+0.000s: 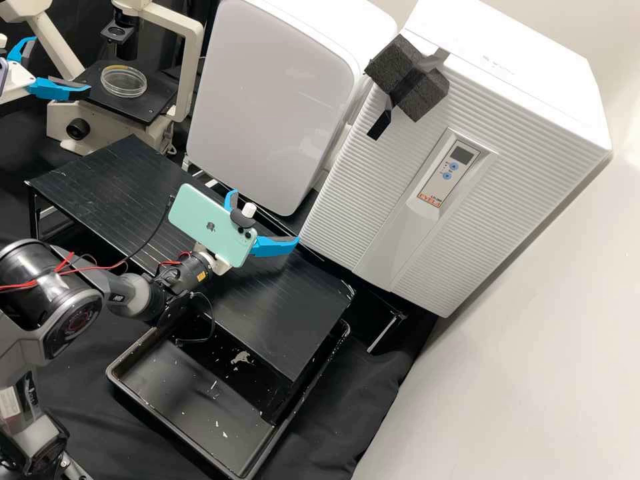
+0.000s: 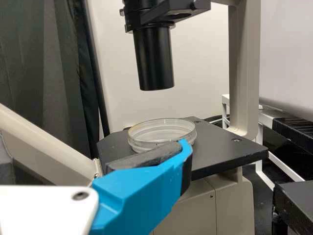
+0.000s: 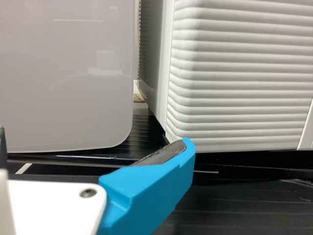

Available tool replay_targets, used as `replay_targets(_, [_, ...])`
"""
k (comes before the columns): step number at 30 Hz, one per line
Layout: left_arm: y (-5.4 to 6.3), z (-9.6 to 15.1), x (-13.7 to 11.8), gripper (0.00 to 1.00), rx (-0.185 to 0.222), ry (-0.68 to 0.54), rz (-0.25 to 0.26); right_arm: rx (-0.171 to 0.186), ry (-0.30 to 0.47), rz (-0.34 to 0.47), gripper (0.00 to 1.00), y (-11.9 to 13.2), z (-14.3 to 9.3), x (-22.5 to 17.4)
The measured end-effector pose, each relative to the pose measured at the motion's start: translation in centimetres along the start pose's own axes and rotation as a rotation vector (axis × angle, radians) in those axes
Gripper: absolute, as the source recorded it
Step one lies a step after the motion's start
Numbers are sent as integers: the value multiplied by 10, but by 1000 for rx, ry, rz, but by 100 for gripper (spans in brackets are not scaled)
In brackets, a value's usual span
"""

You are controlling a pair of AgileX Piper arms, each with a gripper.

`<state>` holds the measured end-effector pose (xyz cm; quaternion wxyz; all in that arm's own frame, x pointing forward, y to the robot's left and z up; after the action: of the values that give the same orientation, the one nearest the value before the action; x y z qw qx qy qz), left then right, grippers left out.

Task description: Open the incubator door

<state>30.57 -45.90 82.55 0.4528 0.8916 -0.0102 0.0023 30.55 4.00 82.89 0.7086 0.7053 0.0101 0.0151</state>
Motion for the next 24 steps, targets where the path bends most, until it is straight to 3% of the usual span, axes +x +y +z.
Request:
replay_targets(9, [0,0,0,100,0,0,0,0,0,3,100,0,1,-1])
replay_targets(13, [0,0,0,100,0,0,0,-23,2,16,100,6,12,-17])
replay_targets(16, [0,0,0,100,0,0,0,-6,7,48,100,18,20,-33])
replay_targets(20, [0,0,0,100,0,0,0,46,15,136,100,44,26,-47])
replay_targets(22, [0,0,0,100,0,0,0,78,31,202,100,61,24,-50])
replay_targets(24, [0,0,0,100,0,0,0,86,54,247,100,74,20,-48])
